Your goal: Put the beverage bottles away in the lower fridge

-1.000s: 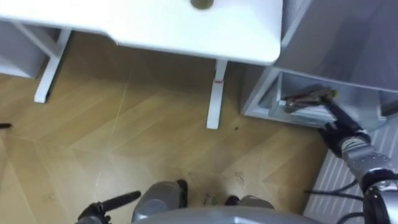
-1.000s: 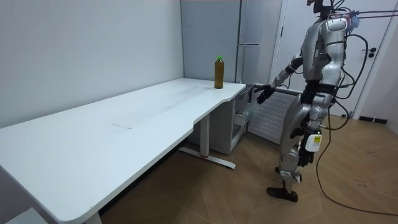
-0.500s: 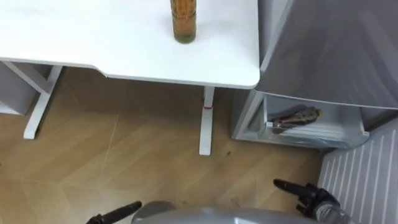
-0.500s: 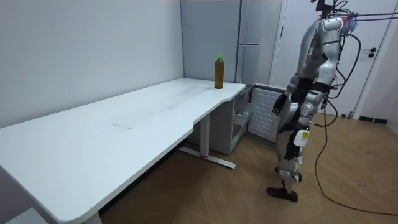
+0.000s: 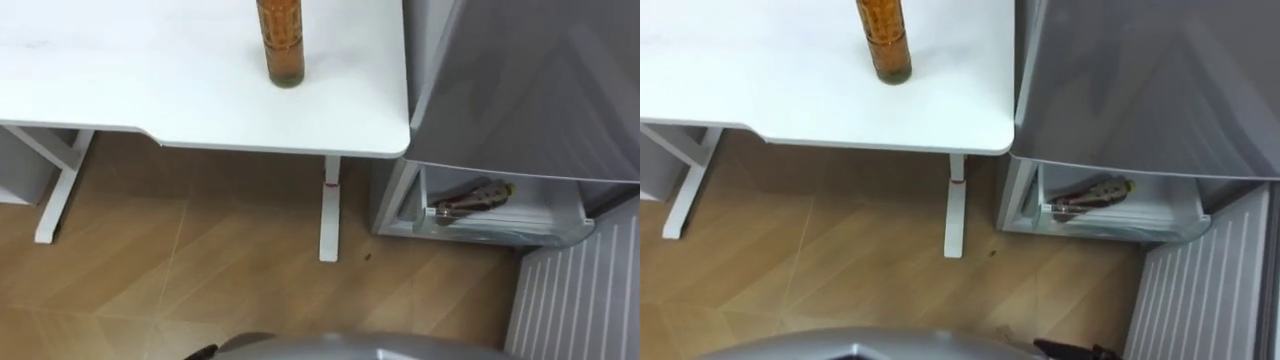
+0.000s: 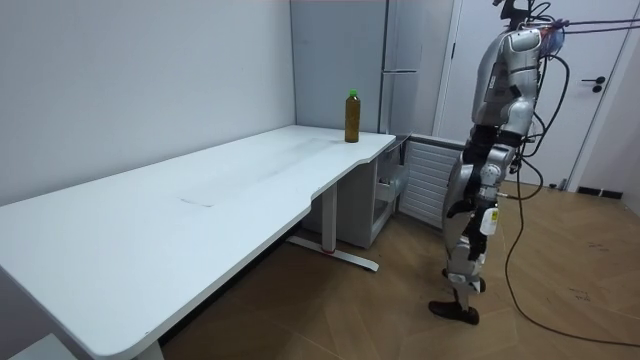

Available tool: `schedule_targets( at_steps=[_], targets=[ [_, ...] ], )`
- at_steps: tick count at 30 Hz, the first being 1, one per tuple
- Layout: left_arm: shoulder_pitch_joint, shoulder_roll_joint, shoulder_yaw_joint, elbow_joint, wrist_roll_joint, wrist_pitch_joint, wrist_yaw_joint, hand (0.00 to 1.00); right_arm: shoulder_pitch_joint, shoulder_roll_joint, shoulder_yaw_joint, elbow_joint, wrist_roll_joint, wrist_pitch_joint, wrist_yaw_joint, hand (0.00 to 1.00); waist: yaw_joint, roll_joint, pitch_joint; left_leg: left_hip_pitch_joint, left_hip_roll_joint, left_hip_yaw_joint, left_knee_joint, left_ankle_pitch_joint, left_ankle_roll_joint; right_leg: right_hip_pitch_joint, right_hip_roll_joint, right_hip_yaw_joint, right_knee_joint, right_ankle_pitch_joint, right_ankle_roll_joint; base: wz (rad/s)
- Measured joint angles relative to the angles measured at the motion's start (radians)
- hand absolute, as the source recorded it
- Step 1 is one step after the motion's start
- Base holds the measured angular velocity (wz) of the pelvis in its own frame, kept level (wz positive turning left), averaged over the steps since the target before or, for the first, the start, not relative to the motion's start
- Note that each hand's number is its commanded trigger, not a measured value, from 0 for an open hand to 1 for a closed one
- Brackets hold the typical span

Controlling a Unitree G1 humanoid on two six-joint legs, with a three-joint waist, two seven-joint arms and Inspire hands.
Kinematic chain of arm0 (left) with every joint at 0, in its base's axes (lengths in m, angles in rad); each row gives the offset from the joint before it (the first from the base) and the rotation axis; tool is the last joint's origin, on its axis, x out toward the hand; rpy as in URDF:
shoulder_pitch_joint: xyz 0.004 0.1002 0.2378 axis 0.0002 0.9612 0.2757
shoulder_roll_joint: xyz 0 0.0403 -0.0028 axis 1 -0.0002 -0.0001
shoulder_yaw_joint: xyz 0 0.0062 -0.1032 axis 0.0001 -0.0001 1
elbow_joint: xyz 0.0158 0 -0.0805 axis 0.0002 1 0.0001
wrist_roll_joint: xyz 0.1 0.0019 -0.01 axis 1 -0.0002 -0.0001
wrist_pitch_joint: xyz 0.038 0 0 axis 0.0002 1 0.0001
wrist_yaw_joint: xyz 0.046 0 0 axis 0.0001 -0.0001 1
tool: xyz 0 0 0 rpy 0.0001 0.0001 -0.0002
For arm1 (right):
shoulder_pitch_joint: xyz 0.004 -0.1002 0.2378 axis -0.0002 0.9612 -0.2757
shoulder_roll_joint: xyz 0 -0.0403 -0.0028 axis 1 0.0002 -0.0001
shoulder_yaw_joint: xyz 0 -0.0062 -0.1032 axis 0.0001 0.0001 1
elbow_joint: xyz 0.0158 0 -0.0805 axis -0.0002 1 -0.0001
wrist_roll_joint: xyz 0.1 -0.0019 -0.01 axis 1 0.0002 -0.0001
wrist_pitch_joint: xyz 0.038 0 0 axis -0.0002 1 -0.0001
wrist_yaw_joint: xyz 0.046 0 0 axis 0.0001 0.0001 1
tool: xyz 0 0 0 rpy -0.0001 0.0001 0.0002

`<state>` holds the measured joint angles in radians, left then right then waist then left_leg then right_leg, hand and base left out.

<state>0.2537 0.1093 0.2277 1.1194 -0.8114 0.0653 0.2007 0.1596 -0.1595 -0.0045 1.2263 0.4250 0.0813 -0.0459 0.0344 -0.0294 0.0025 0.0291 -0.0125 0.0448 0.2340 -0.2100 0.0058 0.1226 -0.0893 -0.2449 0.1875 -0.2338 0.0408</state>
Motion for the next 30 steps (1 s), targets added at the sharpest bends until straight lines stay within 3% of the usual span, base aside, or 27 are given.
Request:
schedule_targets(
  at_steps=[5, 7, 11, 13, 15, 18, 22, 25, 30],
  targets=[
    [0.005, -0.001, 0.106, -0.063, -0.142, 0.001, 0.133, 0.0, -0.006, 0.0, -0.026, 0.017, -0.02, 0.022, -0.02, 0.0, 0.004, 0.006, -0.0037, 0.002, 0.0, 0.001, -0.001, -0.001, -0.001, 0.005, 0.002, 0.001, -0.001, 0.0, 0.0, 0.0],
    [0.005, -0.003, 0.181, -0.09, -0.197, -0.001, 0.203, 0.0, 0.005, -0.001, -0.038, 0.007, -0.033, 0.027, -0.029, 0.0, 0.021, 0.01, -0.0038, 0.013, 0.002, 0.006, -0.001, -0.004, -0.003, 0.013, 0.003, 0.007, 0.001, 0.0, 0.0, -0.09],
    [0.014, -0.014, 0.25, -0.178, -0.218, -0.009, 0.317, 0.0, 0.027, -0.003, -0.062, -0.026, -0.099, 0.031, -0.033, 0.0, 0.039, 0.025, -0.0074, 0.024, 0.003, 0.006, -0.004, -0.008, -0.003, 0.021, 0.004, 0.009, 0.001, 0.0, 0.0, -0.03],
    [0.022, -0.014, 0.277, -0.266, -0.199, -0.039, 0.408, 0.0, 0.026, -0.003, -0.069, -0.026, -0.169, 0.029, -0.047, 0.0, 0.052, 0.027, -0.0084, 0.038, 0.003, 0.002, -0.013, -0.007, -0.004, 0.029, 0.004, 0.008, 0.002, 0.001, -0.001, -0.03],
    [0.023, -0.015, 0.292, -0.365, -0.141, -0.06, 0.501, 0.0, 0.024, -0.003, -0.074, -0.028, -0.224, 0.028, -0.059, 0.0, 0.058, 0.031, -0.0096, 0.036, 0.002, -0.008, -0.012, -0.007, -0.004, 0.03, 0.005, 0.006, 0.002, 0.001, -0.001, 0.08],
    [0.018, -0.013, 0.289, -0.545, 0.088, -0.103, 0.636, 0.0, 0.027, -0.006, -0.074, -0.023, -0.27, 0.023, -0.075, 0.0, 0.057, 0.031, -0.0095, 0.025, -0.002, -0.033, -0.007, -0.007, -0.004, 0.032, 0.005, -0.012, 0.001, 0.001, -0.001, 0.15],
    [0.016, -0.001, 0.278, -0.795, 0.29, -0.155, 0.776, 0.0, 0.031, -0.009, -0.072, -0.026, -0.273, 0.02, -0.085, 0.0, 0.069, 0.036, -0.01, 0.018, -0.005, -0.052, 0.002, -0.007, -0.004, 0.03, 0.006, -0.016, 0.0, 0.001, -0.001, 0.05],
    [0.009, 0.004, 0.278, -0.88, 0.421, -0.164, 0.823, 0.0, 0.042, -0.008, -0.053, -0.026, -0.283, 0.016, -0.086, 0.0, 0.073, 0.044, -0.0137, 0.018, -0.012, -0.075, 0.001, -0.007, -0.004, 0.034, 0.006, -0.021, -0.004, 0.001, -0.001, 0.04],
    [0.013, 0.005, 0.282, -1.081, 0.516, -0.183, 0.849, 0.0, 0.068, -0.009, -0.059, -0.025, -0.354, 0.001, -0.085, 0.0, 0.081, 0.041, -0.0134, 0.019, -0.014, -0.091, 0.003, -0.007, -0.004, 0.037, 0.005, -0.033, -0.002, 0.001, -0.001, 0.06]
  ],
)
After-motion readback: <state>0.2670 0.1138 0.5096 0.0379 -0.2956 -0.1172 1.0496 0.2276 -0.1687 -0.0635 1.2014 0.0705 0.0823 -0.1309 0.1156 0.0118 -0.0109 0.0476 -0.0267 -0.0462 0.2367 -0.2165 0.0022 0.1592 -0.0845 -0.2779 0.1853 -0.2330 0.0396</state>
